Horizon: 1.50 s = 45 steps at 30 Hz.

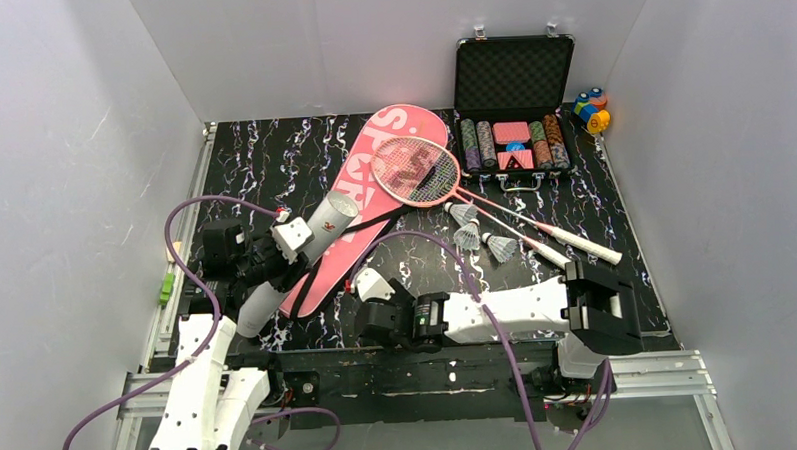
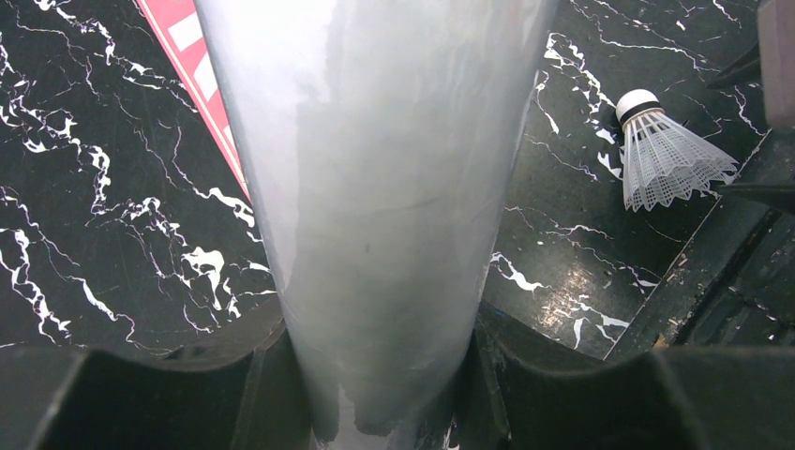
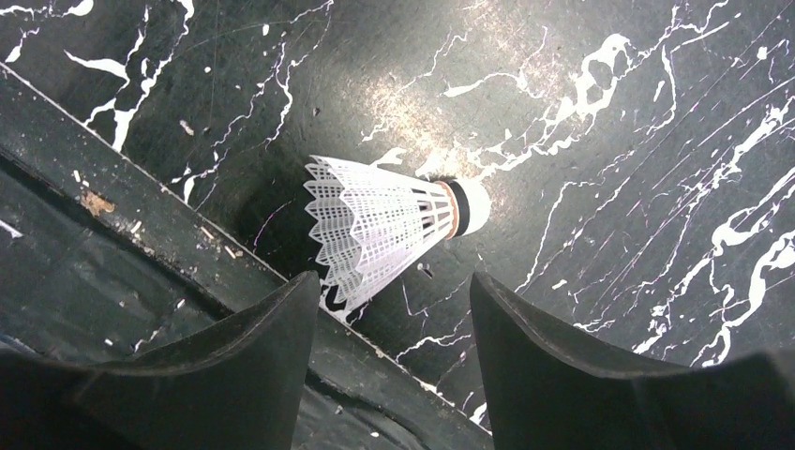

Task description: Pack up the badminton gear

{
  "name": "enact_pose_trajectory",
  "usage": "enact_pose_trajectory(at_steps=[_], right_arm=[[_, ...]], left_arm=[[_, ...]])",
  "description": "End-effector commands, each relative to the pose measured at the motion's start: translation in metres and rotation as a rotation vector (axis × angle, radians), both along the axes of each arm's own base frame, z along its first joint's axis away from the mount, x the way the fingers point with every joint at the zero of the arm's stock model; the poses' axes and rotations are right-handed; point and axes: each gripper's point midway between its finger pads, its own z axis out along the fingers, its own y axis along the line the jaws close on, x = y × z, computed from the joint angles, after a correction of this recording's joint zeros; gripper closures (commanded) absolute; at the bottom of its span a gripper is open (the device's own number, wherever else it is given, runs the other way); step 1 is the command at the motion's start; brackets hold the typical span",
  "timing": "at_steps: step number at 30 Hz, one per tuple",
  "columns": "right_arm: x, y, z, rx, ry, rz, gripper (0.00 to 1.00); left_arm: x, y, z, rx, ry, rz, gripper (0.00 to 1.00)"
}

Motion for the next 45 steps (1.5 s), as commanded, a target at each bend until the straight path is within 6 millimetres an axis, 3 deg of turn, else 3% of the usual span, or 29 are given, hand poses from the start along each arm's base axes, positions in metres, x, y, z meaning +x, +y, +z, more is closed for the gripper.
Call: enact_pose_trajectory(at_steps=[1, 4, 7, 10, 15, 20, 24, 28, 32, 34, 40, 45], right_arm=[[0.007, 0.021, 0.014, 0.061, -0.051, -0.007, 0.34], [0.009, 0.021, 0.007, 0.052, -0.053, -0.02, 0.43], [0.013, 0.018, 0.002, 0.037, -0.056, -0.048, 0.62], [0.014, 0.016, 0.001, 0.042, -0.055, -0.063, 0.69], [0.02, 0.005, 0.016, 0.06, -0.088, -0.091, 0.83], [0.031, -0.016, 0.059, 0.128, -0.134, -0.137, 0.98], [0.04, -0.04, 0.103, 0.279, -0.099, -0.165, 0.99], [0.05, -0.063, 0.154, 0.545, 0.011, -0.145, 0.99], [0.039, -0.08, 0.215, 0.808, 0.07, -0.033, 0.99], [0.033, -0.079, 0.236, 0.868, 0.1, 0.016, 0.99], [0.008, -0.044, 0.275, 1.009, 0.242, 0.194, 0.99], [0.005, -0.028, 0.285, 1.083, 0.291, 0.239, 0.99]], left_arm=[[0.004, -0.001, 0.008, -0.01, -0.037, -0.003, 0.77], [0.003, -0.001, 0.008, -0.009, -0.037, -0.005, 0.77], [0.003, -0.001, 0.008, -0.005, -0.042, -0.008, 0.77], [0.003, -0.001, 0.01, 0.0, -0.054, -0.013, 0.77], [0.004, -0.001, 0.01, 0.001, -0.057, -0.016, 0.77], [-0.001, -0.003, 0.006, 0.011, -0.074, -0.048, 0.77], [-0.018, -0.008, -0.001, 0.041, -0.124, -0.148, 0.72], [-0.038, -0.016, -0.008, 0.065, -0.188, -0.266, 0.72], [-0.054, -0.023, -0.013, 0.066, -0.189, -0.357, 0.72], [-0.057, -0.025, -0.015, 0.066, -0.184, -0.386, 0.72], [-0.055, -0.028, -0.01, 0.043, -0.165, -0.398, 0.75], [-0.055, -0.027, -0.008, 0.05, -0.168, -0.393, 0.78]])
